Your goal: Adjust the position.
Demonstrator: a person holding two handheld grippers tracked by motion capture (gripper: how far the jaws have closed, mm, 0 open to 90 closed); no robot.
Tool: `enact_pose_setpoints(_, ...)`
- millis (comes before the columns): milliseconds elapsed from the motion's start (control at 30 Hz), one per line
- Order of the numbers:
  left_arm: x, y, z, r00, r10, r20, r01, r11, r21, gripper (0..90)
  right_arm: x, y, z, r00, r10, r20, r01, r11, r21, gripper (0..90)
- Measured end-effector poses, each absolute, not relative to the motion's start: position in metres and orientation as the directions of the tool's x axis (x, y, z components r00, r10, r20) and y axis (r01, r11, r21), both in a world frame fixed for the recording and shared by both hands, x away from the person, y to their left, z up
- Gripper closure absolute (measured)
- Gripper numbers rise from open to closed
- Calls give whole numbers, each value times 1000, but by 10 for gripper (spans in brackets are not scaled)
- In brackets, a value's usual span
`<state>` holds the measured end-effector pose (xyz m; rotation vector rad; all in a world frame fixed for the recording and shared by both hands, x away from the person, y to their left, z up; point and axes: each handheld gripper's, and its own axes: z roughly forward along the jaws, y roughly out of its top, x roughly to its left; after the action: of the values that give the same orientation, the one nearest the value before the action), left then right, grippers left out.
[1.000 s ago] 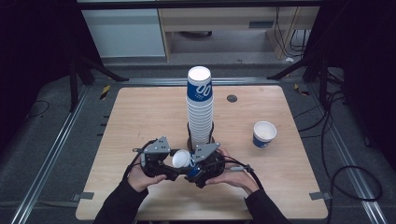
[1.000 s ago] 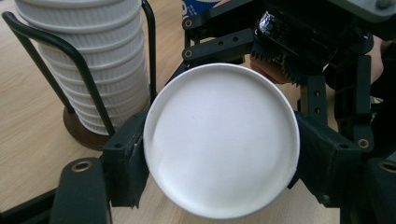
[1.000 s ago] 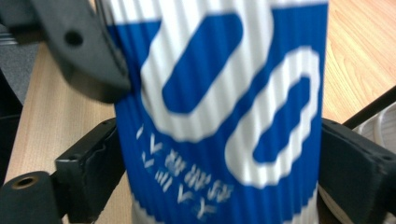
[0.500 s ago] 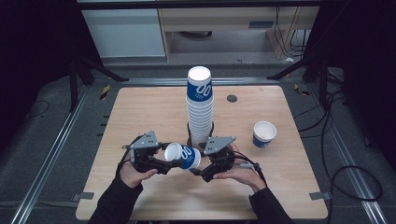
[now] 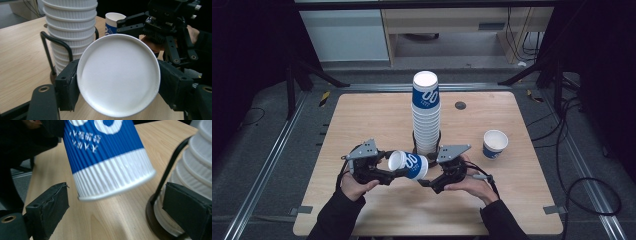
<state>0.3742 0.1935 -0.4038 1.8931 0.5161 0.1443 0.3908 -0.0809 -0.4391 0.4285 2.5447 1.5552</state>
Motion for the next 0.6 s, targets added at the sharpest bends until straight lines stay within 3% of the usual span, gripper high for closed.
enact_pose_setpoints(400,365,180,-403,922,362,-139,256,-301,918,267,387,-74,-442,-968,247,46,149,417,897,66)
enact_pose_setpoints(600,365,179,-404,922,360,-141,260,-308,915,267,387,-74,-443,-973,227,40,134,416,899,126)
